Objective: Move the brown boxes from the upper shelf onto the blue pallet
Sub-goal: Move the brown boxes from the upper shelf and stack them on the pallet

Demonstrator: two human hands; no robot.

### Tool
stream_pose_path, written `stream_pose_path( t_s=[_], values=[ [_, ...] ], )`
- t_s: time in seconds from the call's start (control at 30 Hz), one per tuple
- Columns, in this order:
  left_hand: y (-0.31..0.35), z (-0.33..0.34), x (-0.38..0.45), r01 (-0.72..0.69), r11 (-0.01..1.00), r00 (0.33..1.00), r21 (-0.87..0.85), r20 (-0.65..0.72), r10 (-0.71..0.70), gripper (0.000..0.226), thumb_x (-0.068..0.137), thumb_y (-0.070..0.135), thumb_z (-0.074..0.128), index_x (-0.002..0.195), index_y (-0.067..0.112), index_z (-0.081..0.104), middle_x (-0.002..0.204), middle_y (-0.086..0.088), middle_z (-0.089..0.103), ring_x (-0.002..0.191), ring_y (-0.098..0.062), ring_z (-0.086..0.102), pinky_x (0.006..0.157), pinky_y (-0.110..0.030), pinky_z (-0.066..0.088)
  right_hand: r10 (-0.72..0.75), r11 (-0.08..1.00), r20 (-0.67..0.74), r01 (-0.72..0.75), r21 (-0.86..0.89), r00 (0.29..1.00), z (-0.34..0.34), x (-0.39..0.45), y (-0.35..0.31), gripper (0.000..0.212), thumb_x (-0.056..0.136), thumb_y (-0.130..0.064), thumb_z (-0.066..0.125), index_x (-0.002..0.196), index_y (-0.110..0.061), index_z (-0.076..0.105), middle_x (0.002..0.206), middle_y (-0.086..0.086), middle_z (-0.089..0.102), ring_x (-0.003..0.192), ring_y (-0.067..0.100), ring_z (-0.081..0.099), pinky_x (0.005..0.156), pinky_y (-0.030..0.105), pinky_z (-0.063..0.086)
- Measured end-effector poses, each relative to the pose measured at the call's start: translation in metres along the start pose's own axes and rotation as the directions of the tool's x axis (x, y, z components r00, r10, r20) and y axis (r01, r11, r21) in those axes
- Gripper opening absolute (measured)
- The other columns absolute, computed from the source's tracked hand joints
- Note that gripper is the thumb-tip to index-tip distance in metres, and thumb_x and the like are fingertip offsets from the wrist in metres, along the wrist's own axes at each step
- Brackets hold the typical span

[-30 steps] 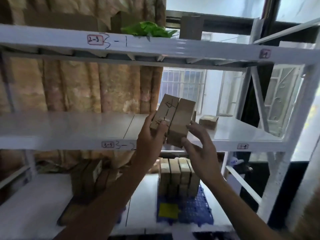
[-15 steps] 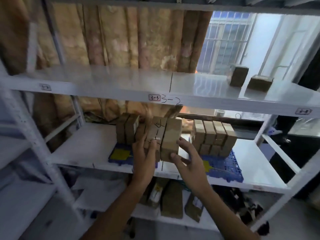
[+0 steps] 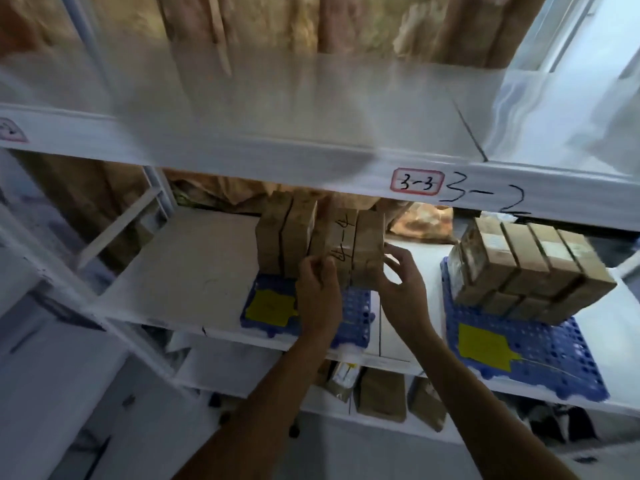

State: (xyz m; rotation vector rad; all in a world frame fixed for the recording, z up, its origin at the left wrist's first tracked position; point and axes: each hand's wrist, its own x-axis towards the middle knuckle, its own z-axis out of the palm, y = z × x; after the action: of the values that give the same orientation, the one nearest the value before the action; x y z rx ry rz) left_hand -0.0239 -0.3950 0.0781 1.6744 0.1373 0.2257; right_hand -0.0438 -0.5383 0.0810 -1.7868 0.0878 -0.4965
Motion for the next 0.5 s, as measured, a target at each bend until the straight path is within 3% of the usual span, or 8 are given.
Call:
stream_pose_path(
  t_s=[0.07, 0.13, 0.2, 0.3, 0.5],
  values=[
    [-0.004, 0.009, 0.022, 0.008, 1.000, 1.000, 0.014, 0.003, -0.008, 0.025, 0.103, 0.047, 0.047, 0.118, 0.028, 0.051, 0.096, 0.020, 0.056, 0.086, 0.003, 0.058, 0.077, -0.028, 0.049, -0.003, 1.000, 0.001, 0.003, 0.029, 1.000, 0.011, 0.025, 0.009, 0.029, 0.101, -0.020, 0.069, 0.129, -0.022, 0.062, 0.129, -0.019, 0.067, 0.130, 0.010, 0.061, 0.089, 0.014, 0.056],
    [-0.006, 0.014, 0.036, 0.029, 0.999, 0.999, 0.035, 0.021, -0.030, 0.035, 0.102, 0.049, 0.048, 0.126, 0.023, 0.052, 0.101, 0.018, 0.056, 0.096, -0.008, 0.061, 0.077, -0.023, 0.048, -0.041, 0.998, 0.002, 0.041, 0.043, 0.999, 0.018, 0.042, 0.017, 0.030, 0.102, -0.015, 0.067, 0.131, -0.015, 0.062, 0.132, -0.006, 0.068, 0.129, 0.013, 0.062, 0.090, 0.012, 0.053],
    [-0.009, 0.018, 0.045, 0.054, 0.995, 0.997, 0.088, 0.045, -0.058, 0.044, 0.102, 0.049, 0.048, 0.137, 0.021, 0.050, 0.120, 0.010, 0.054, 0.110, -0.013, 0.056, 0.083, -0.021, 0.045, -0.042, 0.997, 0.010, 0.041, 0.064, 0.999, 0.021, 0.054, 0.025, 0.029, 0.101, -0.012, 0.067, 0.130, -0.012, 0.062, 0.131, -0.005, 0.068, 0.127, 0.013, 0.063, 0.094, 0.013, 0.053],
    [-0.014, 0.017, 0.047, 0.039, 0.990, 0.994, 0.133, 0.100, -0.052, 0.058, 0.102, 0.045, 0.051, 0.151, 0.017, 0.040, 0.155, -0.004, 0.036, 0.133, -0.019, 0.046, 0.104, -0.031, 0.043, 0.002, 0.995, 0.004, -0.002, 0.097, 1.000, 0.029, 0.061, 0.035, 0.029, 0.100, -0.011, 0.067, 0.128, -0.014, 0.062, 0.129, -0.007, 0.067, 0.124, 0.010, 0.063, 0.089, 0.011, 0.053],
    [-0.025, 0.005, 0.024, 0.008, 0.996, 0.972, 0.094, 0.232, -0.030, 0.069, 0.102, 0.028, 0.056, 0.160, 0.024, 0.019, 0.162, 0.002, 0.033, 0.145, -0.014, 0.038, 0.116, -0.034, 0.037, 0.048, 0.991, -0.020, -0.045, 0.123, 0.999, 0.051, 0.063, 0.042, 0.029, 0.099, -0.011, 0.068, 0.128, -0.014, 0.064, 0.126, -0.006, 0.069, 0.127, 0.014, 0.062, 0.090, 0.008, 0.050]
  ],
)
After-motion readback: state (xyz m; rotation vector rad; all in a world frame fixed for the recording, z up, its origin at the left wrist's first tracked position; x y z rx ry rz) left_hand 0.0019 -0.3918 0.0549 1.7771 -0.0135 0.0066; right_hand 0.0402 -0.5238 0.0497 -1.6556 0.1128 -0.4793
